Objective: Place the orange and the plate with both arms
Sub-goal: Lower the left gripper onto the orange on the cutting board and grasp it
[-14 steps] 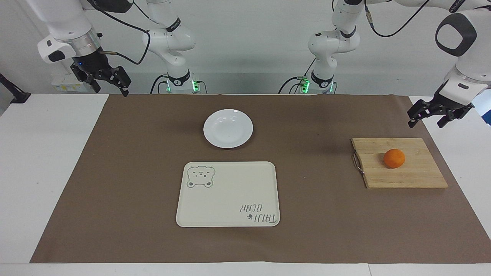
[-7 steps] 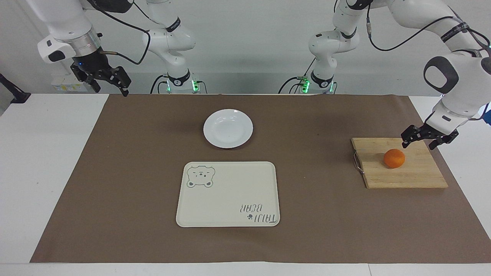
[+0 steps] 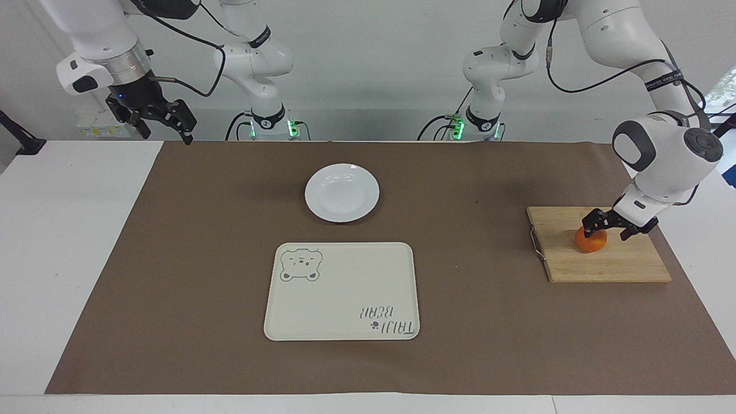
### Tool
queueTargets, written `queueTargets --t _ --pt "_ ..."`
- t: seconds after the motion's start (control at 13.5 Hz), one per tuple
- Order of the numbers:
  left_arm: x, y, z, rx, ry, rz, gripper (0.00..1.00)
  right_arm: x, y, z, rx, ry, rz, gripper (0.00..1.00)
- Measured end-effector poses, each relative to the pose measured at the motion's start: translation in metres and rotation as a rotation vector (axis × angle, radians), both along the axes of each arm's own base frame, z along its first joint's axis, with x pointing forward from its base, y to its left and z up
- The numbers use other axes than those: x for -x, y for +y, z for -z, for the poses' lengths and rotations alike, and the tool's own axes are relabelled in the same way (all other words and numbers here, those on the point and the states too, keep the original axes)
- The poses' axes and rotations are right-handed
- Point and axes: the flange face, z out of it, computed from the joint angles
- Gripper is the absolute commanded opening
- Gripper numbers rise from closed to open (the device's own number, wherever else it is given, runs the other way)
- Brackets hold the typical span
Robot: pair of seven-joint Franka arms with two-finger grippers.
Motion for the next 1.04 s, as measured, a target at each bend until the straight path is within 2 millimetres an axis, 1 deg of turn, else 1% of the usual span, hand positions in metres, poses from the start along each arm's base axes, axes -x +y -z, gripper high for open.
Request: queueTargets --t 0.22,0.52,0.59,0.67,0.74,0.81,1.04 --pt "0.005 0.004 0.013 0.008 0.011 -0.012 1.0 0.0 0.0 0.0 0.0 0.0 0.0 1.0" --pt "0.011 0.003 0.036 0.016 0.018 -0.018 1.0 0.0 0.0 0.0 0.0 0.0 0.0 1.0" --pt "0.012 0.003 0.041 0.016 0.017 -0.018 0.82 0.0 0.0 0.0 0.0 0.0 0.0 1.0" --pt "0.014 0.003 0.046 0.016 0.015 -0.019 0.38 0.0 0.0 0.0 0.0 0.0 0.0 1.0" --pt "0.016 0.003 0.05 0.017 0.016 -0.019 0.02 0.0 0.0 0.0 0.0 0.0 0.0 1.0" --pt "0.016 0.002 0.049 0.018 0.013 -0.021 0.0 0.0 0.0 0.0 0.0 0.0 0.0 1.0" --pt "0.016 0.003 0.049 0.018 0.011 -0.022 0.0 0.0 0.0 0.0 0.0 0.0 0.0 1.0"
